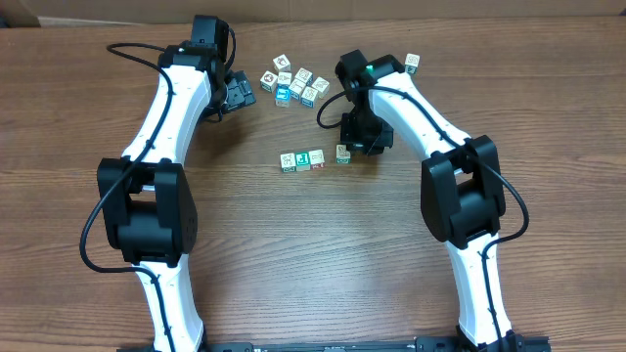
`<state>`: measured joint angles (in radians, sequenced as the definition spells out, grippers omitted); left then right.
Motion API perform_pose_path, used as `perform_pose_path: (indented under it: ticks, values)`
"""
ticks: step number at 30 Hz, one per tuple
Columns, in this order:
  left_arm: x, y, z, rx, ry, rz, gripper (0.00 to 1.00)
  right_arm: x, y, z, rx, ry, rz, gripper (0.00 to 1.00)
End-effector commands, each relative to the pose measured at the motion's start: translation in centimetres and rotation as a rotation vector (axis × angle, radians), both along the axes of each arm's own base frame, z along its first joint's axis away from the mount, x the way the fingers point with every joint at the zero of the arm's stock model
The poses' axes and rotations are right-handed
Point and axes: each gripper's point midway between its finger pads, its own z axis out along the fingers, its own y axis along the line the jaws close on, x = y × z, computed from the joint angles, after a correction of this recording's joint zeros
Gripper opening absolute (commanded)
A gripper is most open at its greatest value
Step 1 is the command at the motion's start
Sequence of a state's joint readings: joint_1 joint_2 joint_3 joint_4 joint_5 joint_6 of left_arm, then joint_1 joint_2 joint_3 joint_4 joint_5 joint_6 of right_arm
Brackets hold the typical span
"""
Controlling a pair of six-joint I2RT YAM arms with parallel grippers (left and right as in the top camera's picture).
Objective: Form a horizontal line
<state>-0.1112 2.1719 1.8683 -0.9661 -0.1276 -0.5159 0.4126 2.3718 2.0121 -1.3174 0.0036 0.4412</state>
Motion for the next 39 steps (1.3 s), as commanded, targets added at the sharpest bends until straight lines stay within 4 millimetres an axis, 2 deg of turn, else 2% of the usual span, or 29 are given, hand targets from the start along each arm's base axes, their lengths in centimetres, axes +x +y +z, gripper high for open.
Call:
perform_pose_path:
  ticks: [1,21,25,39]
  values:
    - [0.39,0.07,-0.04,0.014,-0.003,-0.013,1.0,-0.14,0.65,0.79,0.014,-0.015,0.016,0.29]
    - [0.39,0.07,-0.04,0.014,-0.003,-0.013,1.0,-0.21,0.8,0.79,0.021,-0.013,0.08,0.29]
    - [0.39,0.08,-0.04,0.014,-0.003,-0.013,1.0,-0.47,1.59,0.84,0.071,0.0,0.147,0.29]
    - [0.39,0.07,-0.04,0.014,-0.003,-0.013,1.0,-0.47,1.63,0.84,0.074,0.0,0.151,0.29]
